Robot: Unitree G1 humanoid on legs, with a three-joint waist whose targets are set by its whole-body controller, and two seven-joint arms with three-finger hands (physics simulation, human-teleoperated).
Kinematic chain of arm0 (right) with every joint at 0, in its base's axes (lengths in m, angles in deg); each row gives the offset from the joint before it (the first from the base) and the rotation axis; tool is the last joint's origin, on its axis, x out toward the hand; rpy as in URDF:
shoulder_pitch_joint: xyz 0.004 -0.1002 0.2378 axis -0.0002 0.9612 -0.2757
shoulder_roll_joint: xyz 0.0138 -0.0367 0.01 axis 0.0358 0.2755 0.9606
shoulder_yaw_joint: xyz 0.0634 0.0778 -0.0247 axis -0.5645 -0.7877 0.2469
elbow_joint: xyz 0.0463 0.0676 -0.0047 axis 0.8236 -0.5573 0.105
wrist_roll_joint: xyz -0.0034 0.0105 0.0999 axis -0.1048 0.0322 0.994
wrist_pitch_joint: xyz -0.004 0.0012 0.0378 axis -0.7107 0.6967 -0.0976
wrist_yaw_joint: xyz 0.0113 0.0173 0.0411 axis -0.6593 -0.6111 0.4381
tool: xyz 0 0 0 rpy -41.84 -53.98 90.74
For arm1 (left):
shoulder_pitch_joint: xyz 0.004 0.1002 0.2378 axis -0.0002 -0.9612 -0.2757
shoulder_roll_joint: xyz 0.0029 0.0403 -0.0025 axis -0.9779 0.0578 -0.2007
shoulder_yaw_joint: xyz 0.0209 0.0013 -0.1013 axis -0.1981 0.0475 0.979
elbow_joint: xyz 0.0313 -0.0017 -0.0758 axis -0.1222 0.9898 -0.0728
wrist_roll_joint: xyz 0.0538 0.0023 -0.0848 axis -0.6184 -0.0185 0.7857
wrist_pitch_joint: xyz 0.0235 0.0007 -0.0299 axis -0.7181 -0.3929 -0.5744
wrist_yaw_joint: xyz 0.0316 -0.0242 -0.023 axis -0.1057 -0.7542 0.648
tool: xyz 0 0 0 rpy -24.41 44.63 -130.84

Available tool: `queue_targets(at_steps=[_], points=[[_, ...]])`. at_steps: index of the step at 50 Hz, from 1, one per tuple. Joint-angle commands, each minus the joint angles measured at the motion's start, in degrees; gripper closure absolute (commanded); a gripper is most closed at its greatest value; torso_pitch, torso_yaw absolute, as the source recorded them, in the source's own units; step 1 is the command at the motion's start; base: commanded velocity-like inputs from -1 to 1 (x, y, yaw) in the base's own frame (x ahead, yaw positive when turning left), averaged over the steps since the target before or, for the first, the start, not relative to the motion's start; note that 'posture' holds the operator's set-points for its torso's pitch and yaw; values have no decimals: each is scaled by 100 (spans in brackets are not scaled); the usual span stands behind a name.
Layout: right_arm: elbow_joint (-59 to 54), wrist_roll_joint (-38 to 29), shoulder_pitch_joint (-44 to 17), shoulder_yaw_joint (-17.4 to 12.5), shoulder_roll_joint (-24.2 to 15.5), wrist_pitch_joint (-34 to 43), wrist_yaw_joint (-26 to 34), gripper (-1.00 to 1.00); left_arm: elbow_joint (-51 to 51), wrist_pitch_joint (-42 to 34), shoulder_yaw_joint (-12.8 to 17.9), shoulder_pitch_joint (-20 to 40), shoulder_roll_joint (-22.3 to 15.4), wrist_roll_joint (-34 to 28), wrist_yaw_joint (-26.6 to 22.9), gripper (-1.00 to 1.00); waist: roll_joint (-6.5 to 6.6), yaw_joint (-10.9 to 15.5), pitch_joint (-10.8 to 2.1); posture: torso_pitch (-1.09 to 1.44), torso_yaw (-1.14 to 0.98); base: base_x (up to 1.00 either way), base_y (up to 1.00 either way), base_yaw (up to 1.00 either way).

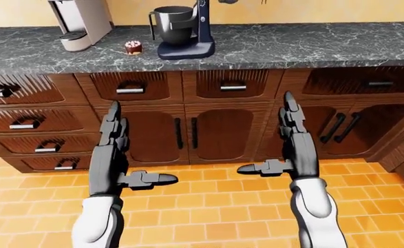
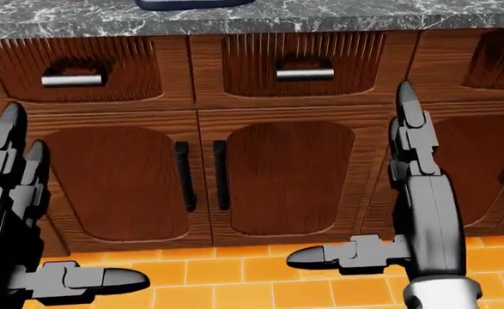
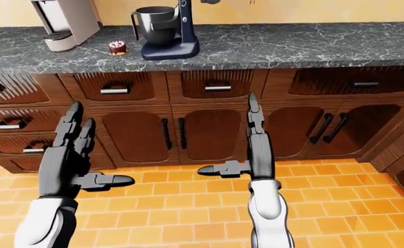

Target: Place the cake in the stand mixer bowl.

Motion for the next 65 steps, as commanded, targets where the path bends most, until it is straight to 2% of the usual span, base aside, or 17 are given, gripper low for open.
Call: queue_targets(at_steps=[1,4,9,11,12,20,25,26,28,34,37,46,51,52,53,57,65], points=[[154,-11,-66,-6,11,-121,-27,-100,-217,92,15,92,-43,10,-5,-100,69,-38,-51,0,0,0,28,0],[150,-12,-64,-15,5,-127,-25,-100,-166,179,2,57,-33,-8,-11,-100,-15,-4,-99,0,0,0,24,0],[136,-36,-74,-15,1,-104,-27,-100,-188,136,6,77,-36,-12,-15,-100,493,13,3,0,0,0,14,0],[121,-41,-64,-12,6,-122,-34,-100,-208,101,14,93,-41,-8,-17,-100,932,44,-135,0,0,0,13,0],[124,-49,-63,-5,8,-121,-37,-100,-188,137,7,74,-36,-14,-19,-100,663,91,-51,0,0,0,13,0],[127,-64,-69,4,9,-119,-35,-100,-167,198,0,35,-29,-29,-26,-100,348,78,-29,0,0,0,14,0],[109,-69,-76,7,12,-122,-34,-100,-71,303,51,21,-34,-16,-38,-100,-137,51,-79,0,0,0,15,0],[115,-76,-76,14,13,-118,-36,-100,-80,302,50,17,-32,-14,-39,-100,86,-2,-59,0,0,0,15,0],[111,-78,-71,16,16,-124,-39,-100,-73,323,39,3,-30,-27,-40,-100,6,30,-77,0,0,0,14,0],[85,-89,-80,29,18,-139,-41,-100,-113,292,79,29,-36,-4,-35,-100,338,47,-12,0,0,0,14,0],[76,-89,-79,30,18,-144,-39,-100,-112,308,58,10,-32,-20,-36,-100,814,33,-107,0,0,0,15,0],[66,-93,-73,32,17,-152,-30,-100,-128,304,90,20,-40,-27,-33,-100,365,65,-34,0,0,0,15,0],[30,-89,-86,27,16,-176,-33,-100,-86,351,81,18,-39,-46,-34,-100,-115,57,-79,0,0,0,14,0],[23,-81,-85,22,17,-190,-34,-100,-79,362,79,14,-36,-44,-36,-100,110,-2,-67,0,0,0,15,0],[16,-68,-77,10,17,-224,-38,-100,-74,366,74,13,-36,-49,-37,-100,25,64,55,0,0,0,0,0],[63,-9,-36,-7,26,-326,-62,-100,-35,388,74,33,-42,-57,-39,-100,392,39,-147,0,0,0,0,0],[128,36,-23,-17,20,-211,-82,-100,-18,415,76,45,-48,-66,-46,-100,302,76,-153,0,0,0,0,0]])
